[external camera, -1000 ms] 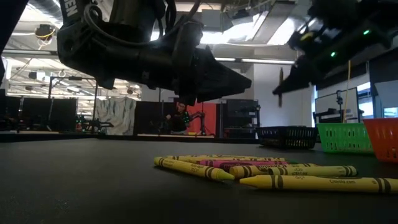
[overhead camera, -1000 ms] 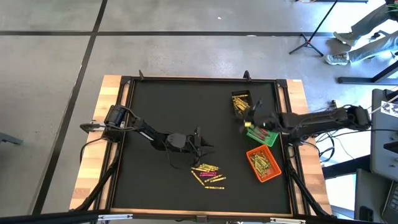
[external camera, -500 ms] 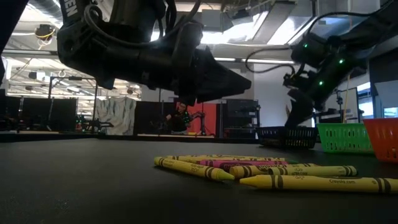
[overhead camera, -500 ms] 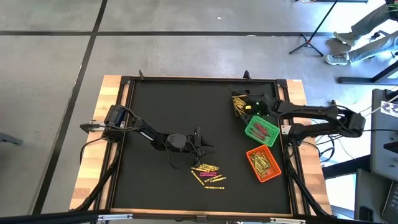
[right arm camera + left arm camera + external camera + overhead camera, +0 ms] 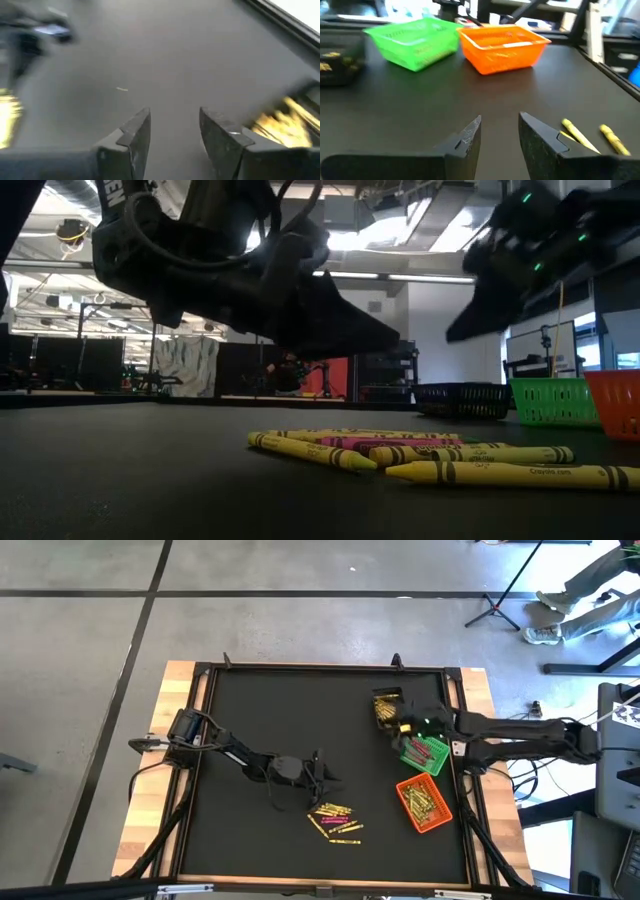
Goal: Sort crayons
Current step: Put the green crayon into the orange basket
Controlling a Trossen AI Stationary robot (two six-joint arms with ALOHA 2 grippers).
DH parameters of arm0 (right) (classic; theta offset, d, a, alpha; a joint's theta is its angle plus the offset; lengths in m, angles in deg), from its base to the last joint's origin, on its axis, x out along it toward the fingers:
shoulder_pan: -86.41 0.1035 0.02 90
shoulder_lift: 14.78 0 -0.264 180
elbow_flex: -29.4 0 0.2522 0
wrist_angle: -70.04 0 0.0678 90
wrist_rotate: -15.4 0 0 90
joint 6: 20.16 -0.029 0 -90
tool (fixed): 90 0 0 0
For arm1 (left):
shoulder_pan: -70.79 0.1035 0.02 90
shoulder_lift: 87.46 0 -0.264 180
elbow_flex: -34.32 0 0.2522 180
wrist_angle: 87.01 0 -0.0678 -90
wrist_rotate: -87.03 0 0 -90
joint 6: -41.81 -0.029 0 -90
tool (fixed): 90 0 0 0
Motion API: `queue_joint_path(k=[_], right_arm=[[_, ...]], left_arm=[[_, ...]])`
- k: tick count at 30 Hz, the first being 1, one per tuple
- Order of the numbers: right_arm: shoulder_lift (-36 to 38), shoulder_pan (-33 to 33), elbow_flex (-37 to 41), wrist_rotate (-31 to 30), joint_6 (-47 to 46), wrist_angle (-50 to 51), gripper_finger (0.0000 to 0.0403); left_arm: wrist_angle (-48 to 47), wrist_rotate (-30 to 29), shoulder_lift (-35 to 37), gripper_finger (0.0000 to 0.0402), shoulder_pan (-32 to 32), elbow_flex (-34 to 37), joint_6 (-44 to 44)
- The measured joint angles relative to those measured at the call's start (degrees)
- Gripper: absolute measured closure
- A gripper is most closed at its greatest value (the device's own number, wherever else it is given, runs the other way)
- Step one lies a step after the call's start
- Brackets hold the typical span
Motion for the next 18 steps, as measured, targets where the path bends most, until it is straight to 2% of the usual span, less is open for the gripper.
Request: queue_joint_path(k=[3, 7, 12, 15, 18], right_arm=[[2.93, 7.82, 0.75, -0.08, -0.04, -2.82, 0.0241], [2.03, 19.05, 3.69, -0.06, -0.3, -12.98, 0.0244], [-4.57, 29.82, 6.29, -0.06, -0.31, -25.14, 0.0245], [-10.2, 33.54, 6.3, -0.06, -0.35, -30.2, 0.0245], [-16.09, 35.47, 5.91, -0.08, -0.39, -34.43, 0.0245]], left_arm=[[-2.24, 3.8, 0.0, 0.0288, 0.0, -0.21, -0.06], [-8.81, 6.83, 0.0, 0.0288, 0.0, -2.28, -0.16], [-17.57, 7.85, 0.04, 0.0288, -0.08, -4.33, -0.11], [-18.55, 8.08, 0.04, 0.0288, -0.13, -4.37, 0.34], [-19.4, 10.95, 0.04, 0.0288, -0.37, -4.35, 1.39]])
